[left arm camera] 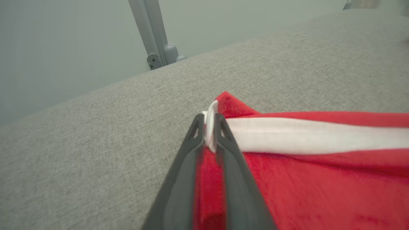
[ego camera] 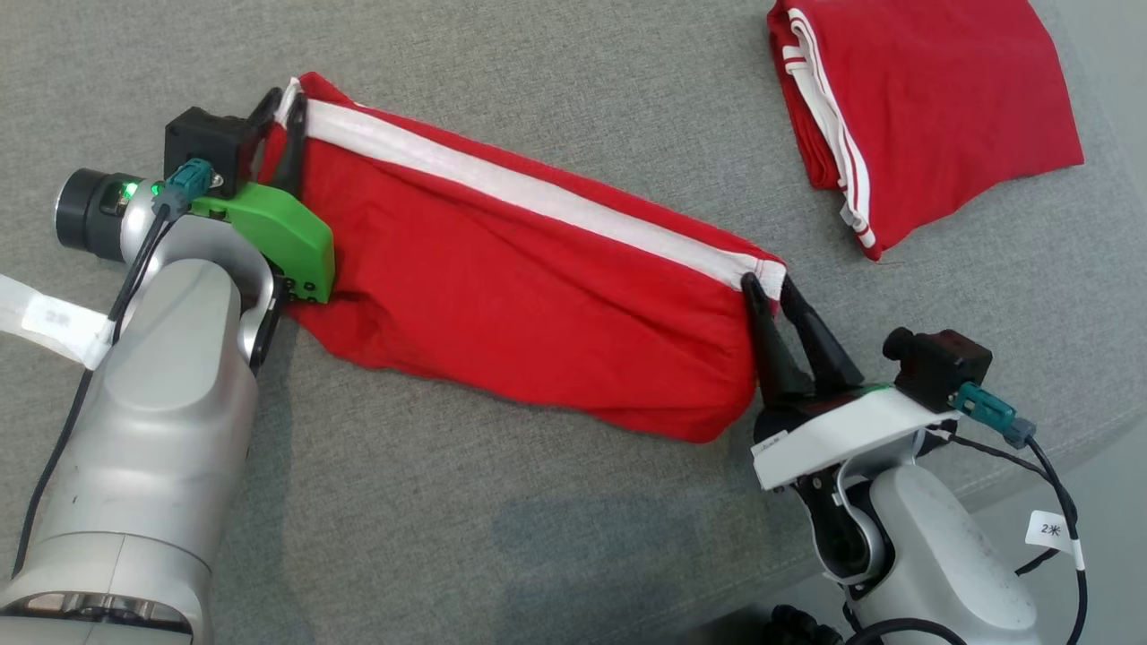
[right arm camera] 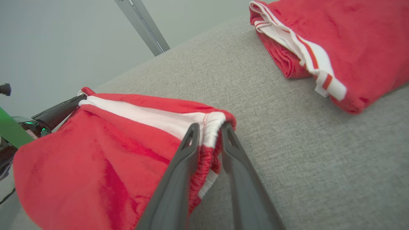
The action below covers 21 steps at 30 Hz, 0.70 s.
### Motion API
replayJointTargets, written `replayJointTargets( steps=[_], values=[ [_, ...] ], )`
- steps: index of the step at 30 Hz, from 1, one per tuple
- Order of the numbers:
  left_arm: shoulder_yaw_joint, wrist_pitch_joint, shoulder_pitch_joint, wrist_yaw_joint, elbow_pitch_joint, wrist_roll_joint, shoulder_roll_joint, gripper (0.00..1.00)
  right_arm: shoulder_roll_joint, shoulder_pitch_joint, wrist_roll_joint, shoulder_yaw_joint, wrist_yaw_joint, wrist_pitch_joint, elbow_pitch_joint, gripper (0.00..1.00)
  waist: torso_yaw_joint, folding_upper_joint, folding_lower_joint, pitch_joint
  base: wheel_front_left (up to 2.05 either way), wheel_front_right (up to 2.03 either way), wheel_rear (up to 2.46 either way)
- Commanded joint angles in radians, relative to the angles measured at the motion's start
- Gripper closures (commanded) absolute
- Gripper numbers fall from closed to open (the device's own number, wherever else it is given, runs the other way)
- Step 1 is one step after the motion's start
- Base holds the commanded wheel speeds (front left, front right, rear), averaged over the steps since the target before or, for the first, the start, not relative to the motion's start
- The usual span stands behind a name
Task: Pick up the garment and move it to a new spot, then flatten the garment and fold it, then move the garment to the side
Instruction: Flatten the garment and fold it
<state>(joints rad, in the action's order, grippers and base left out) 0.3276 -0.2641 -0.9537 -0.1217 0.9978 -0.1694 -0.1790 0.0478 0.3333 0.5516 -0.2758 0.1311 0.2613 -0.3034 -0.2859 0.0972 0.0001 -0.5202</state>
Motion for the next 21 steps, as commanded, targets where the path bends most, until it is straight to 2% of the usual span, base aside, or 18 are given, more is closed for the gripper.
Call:
replayJointTargets(
  steps=[1, 11, 18, 21],
  values=[
    [-0.004, 0.001, 0.003, 0.007, -0.004, -0.003, -0.001, 0.0, 0.003, 0.002, -0.009, 0.002, -0.001, 0.002, 0.009, 0.0, 0.006, 0.0002, -0.0001, 0.006, 0.0, 0.0, 0.0],
    [-0.075, 0.001, 0.128, 0.003, -0.086, -0.056, 0.047, 0.0, 0.002, -0.088, -0.257, 0.167, -0.001, 0.001, 0.139, 0.0, 0.055, 0.0002, -0.0001, 0.115, 0.0, 0.0, 0.0],
    [-0.08, 0.001, 0.217, -0.004, 0.001, -0.098, 0.081, 0.0, 0.003, -0.145, -0.268, 0.192, -0.001, 0.001, 0.155, 0.0, 0.067, 0.0002, -0.0001, 0.161, 0.0, 0.0, 0.0],
    [-0.083, 0.001, 0.23, 0.009, 0.054, -0.102, 0.083, 0.0, 0.003, -0.15, -0.272, 0.183, -0.001, 0.001, 0.152, 0.0, 0.062, 0.0002, -0.0001, 0.165, 0.0, 0.0, 0.0]
  ],
)
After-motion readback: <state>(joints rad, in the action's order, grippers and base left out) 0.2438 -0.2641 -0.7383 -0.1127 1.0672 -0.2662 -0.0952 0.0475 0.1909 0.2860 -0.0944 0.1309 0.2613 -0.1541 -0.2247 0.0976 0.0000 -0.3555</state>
